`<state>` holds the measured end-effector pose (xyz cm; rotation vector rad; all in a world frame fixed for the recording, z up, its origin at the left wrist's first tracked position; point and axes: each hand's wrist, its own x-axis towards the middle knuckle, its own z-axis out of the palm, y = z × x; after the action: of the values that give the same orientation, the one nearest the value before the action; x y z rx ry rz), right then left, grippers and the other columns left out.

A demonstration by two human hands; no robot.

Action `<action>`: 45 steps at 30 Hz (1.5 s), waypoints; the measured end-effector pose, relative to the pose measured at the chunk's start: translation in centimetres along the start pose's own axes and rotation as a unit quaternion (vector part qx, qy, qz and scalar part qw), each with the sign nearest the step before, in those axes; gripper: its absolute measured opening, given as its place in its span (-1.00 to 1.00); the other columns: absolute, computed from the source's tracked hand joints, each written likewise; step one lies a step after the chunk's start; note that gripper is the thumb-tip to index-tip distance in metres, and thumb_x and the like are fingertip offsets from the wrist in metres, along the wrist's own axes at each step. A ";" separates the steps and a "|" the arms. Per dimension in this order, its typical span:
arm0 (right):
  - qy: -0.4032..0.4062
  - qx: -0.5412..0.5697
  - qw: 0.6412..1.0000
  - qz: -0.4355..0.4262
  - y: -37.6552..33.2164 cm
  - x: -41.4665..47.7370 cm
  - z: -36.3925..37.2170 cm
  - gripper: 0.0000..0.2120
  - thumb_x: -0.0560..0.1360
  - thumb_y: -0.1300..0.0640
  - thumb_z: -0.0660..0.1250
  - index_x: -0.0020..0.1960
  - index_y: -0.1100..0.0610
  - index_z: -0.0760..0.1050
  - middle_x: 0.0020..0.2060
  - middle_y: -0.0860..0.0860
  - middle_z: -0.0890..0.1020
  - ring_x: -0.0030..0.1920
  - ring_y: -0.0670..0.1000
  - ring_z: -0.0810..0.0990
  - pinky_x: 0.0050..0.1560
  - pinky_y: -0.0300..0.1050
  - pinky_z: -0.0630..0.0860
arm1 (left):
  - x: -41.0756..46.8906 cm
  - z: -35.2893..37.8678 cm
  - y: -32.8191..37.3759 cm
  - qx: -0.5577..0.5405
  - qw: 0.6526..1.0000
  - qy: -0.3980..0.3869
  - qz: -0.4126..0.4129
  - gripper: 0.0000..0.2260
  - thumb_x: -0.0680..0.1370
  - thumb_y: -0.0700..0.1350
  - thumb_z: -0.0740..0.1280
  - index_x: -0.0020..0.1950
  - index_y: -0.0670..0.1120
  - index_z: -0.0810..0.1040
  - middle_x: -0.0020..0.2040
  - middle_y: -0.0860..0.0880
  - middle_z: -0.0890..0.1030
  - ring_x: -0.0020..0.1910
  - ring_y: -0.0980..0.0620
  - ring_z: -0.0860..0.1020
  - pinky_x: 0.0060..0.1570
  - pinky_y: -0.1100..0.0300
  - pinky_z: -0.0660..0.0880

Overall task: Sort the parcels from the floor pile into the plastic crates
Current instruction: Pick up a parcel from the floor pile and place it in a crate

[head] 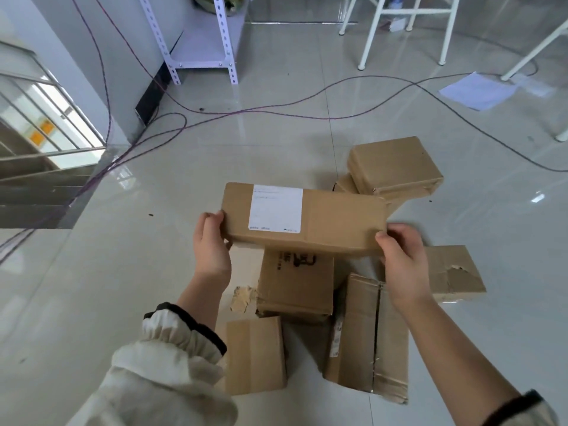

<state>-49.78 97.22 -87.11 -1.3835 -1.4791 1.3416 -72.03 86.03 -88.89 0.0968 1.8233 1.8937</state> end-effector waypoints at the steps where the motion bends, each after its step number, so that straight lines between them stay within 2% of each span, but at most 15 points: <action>1: -0.003 0.009 1.000 -0.016 -0.1 0.1 -0.1 -0.74 0.52 0.31 0.23 0.19 0.14 0.44 -0.05 -0.12 0.54 0.00 -0.15 0.51 0.00 -0.26 0.44 | 0.1 -0.1 0.4 -0.030 0.999 -0.003 0.014 -0.79 0.56 -0.17 0.11 -0.28 -0.06 0.27 -0.28 0.02 0.31 -0.25 0.04 0.30 -0.16 0.13 0.33; 5: -0.012 -0.038 0.999 -0.015 0.2 0.5 -0.3 -0.52 0.46 0.44 0.13 0.28 0.08 0.42 -0.04 -0.10 0.57 0.00 -0.13 0.53 -0.01 -0.27 0.45 | 0.0 -0.1 0.6 -0.090 0.995 0.000 -0.030 -0.73 0.57 -0.21 0.04 -0.31 -0.10 0.37 -0.28 0.00 0.44 -0.34 0.05 0.38 -0.32 0.18 0.25; 8: -0.014 -0.119 0.992 0.034 1.8 0.7 -0.3 -0.51 0.45 0.43 0.09 0.29 0.12 0.45 0.00 0.03 0.58 0.03 0.03 0.52 -0.10 -0.19 0.43 | -0.1 -1.0 -1.1 -0.030 0.996 -0.008 -0.085 -0.66 0.62 -0.02 0.09 -0.33 -0.07 0.38 -0.28 0.01 0.46 -0.37 0.05 0.38 -0.31 0.16 0.27; 11: -0.019 -0.138 0.987 0.073 3.2 0.8 -0.1 -0.57 0.41 0.43 0.08 0.15 0.16 0.54 -0.05 0.08 0.62 -0.08 0.07 0.56 -0.28 -0.19 0.42 | 0.2 -2.3 -2.8 0.021 0.993 -0.011 -0.119 -0.72 0.61 0.05 0.15 -0.20 -0.08 0.44 -0.25 0.00 0.45 -0.33 0.03 0.40 -0.31 0.16 0.31; 13: -0.003 -0.102 0.987 0.124 4.0 1.0 -0.2 -0.65 0.44 0.40 0.09 0.07 0.20 0.56 -0.09 0.12 0.60 -0.13 0.07 0.53 -0.21 -0.12 0.48 | 0.2 -2.8 -3.7 0.044 0.990 -0.024 -0.133 -0.75 0.61 0.04 0.18 -0.06 -0.13 0.48 -0.21 -0.04 0.48 -0.28 -0.01 0.45 -0.30 0.15 0.37; 16: 0.021 -0.023 0.986 0.166 4.5 0.6 -0.1 -0.80 0.53 0.20 0.14 -0.16 0.21 0.51 -0.20 0.13 0.53 -0.12 0.10 0.49 -0.07 0.02 0.46 | 0.0 -2.8 -4.3 0.075 0.987 -0.037 -0.138 -0.78 0.60 -0.02 0.23 0.08 -0.18 0.49 -0.16 -0.09 0.51 -0.19 -0.08 0.48 -0.29 0.13 0.41; 20: 0.019 -0.107 0.988 0.114 4.5 0.4 0.5 -0.62 0.57 -0.07 0.17 -0.30 0.17 0.35 -0.34 0.06 0.45 -0.25 0.06 0.43 -0.16 -0.05 0.35 | 0.1 -2.9 -4.5 0.104 0.986 -0.035 -0.126 -0.86 0.56 -0.08 0.31 -0.06 -0.15 0.53 -0.18 -0.07 0.51 -0.11 -0.08 0.45 -0.29 0.15 0.38; 25: 0.003 -0.130 0.987 0.098 4.3 0.5 0.8 -0.58 0.56 -0.13 0.15 -0.08 0.23 0.50 -0.23 0.09 0.55 -0.12 0.11 0.52 0.04 0.07 0.44 | 0.6 -3.0 -4.8 0.093 0.984 -0.048 -0.143 -0.86 0.57 -0.07 0.29 -0.01 -0.13 0.53 -0.17 -0.04 0.50 -0.14 -0.05 0.45 -0.34 0.16 0.38; 28: -0.021 -0.114 0.989 0.088 3.8 0.3 1.2 -0.64 0.59 -0.03 0.15 -0.02 0.27 0.49 -0.23 0.08 0.51 -0.12 0.10 0.48 -0.17 -0.13 0.37 | 0.9 -2.9 -5.2 0.091 0.980 -0.065 -0.162 -0.76 0.56 0.02 0.27 0.15 -0.07 0.52 0.01 -0.06 0.58 -0.01 -0.10 0.53 -0.22 0.12 0.46; 30: -0.055 -0.118 0.988 0.083 3.8 0.4 1.5 -0.70 0.61 -0.01 0.14 0.09 0.20 0.49 -0.18 0.07 0.52 -0.13 0.00 0.46 -0.19 -0.12 0.33 | 1.0 -2.9 -5.3 0.096 0.974 -0.093 -0.185 -0.60 0.52 0.12 0.28 0.28 -0.04 0.47 0.14 -0.09 0.60 0.07 -0.13 0.57 -0.16 0.08 0.51; 33: -0.079 -0.112 0.986 0.094 4.1 0.7 1.7 -0.66 0.60 -0.02 0.16 0.28 0.13 0.45 -0.06 -0.05 0.51 0.06 0.00 0.47 0.05 -0.13 0.30 | 1.1 -2.8 -5.2 0.102 0.969 -0.119 -0.192 -0.58 0.52 0.12 0.28 0.30 -0.05 0.47 0.14 -0.12 0.62 0.01 -0.11 0.58 -0.20 0.12 0.49; 38: -0.078 -0.091 0.988 0.095 2.1 -0.4 0.8 -0.67 0.59 0.00 0.19 0.31 0.06 0.47 0.04 -0.10 0.56 0.17 -0.03 0.49 0.12 -0.15 0.33 | -0.3 -2.7 -3.0 0.040 0.979 -0.119 -0.162 -0.79 0.55 0.02 0.29 0.06 -0.06 0.58 0.00 -0.13 0.64 -0.09 -0.08 0.59 -0.12 0.08 0.51; 40: -0.073 -0.080 0.989 0.099 -0.2 -1.5 0.0 -0.71 0.58 -0.01 0.21 0.27 0.00 0.49 0.06 -0.13 0.60 0.14 -0.09 0.52 0.16 -0.17 0.38 | -1.6 -2.8 -0.5 0.018 0.979 -0.123 -0.159 -0.69 0.48 0.07 0.33 0.11 -0.09 0.58 0.02 -0.13 0.65 -0.05 -0.10 0.60 -0.02 0.01 0.50; 42: -0.063 -0.053 0.991 0.106 -3.5 -2.6 -1.1 -0.82 0.59 0.05 0.21 0.14 -0.01 0.51 -0.06 -0.19 0.60 -0.01 -0.23 0.52 0.01 -0.30 0.38 | -3.2 -2.5 2.6 0.012 0.980 -0.125 -0.152 -0.58 0.44 0.09 0.33 0.22 -0.10 0.55 0.07 -0.12 0.64 0.00 -0.07 0.60 0.04 0.01 0.50; 45: -0.058 -0.031 0.990 0.124 -9.8 -4.1 -3.5 -0.86 0.59 0.08 0.20 0.11 -0.08 0.47 -0.13 -0.28 0.54 -0.10 -0.31 0.46 -0.05 -0.32 0.34 | -6.1 -1.3 9.1 0.024 0.982 -0.133 -0.130 -0.74 0.55 -0.02 0.29 0.20 -0.06 0.55 0.02 -0.05 0.66 -0.04 0.01 0.61 -0.03 0.11 0.52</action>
<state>-48.12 94.99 -76.29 -1.5954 -1.4719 1.5635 -69.98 82.67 -78.60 0.1155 1.6159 1.5744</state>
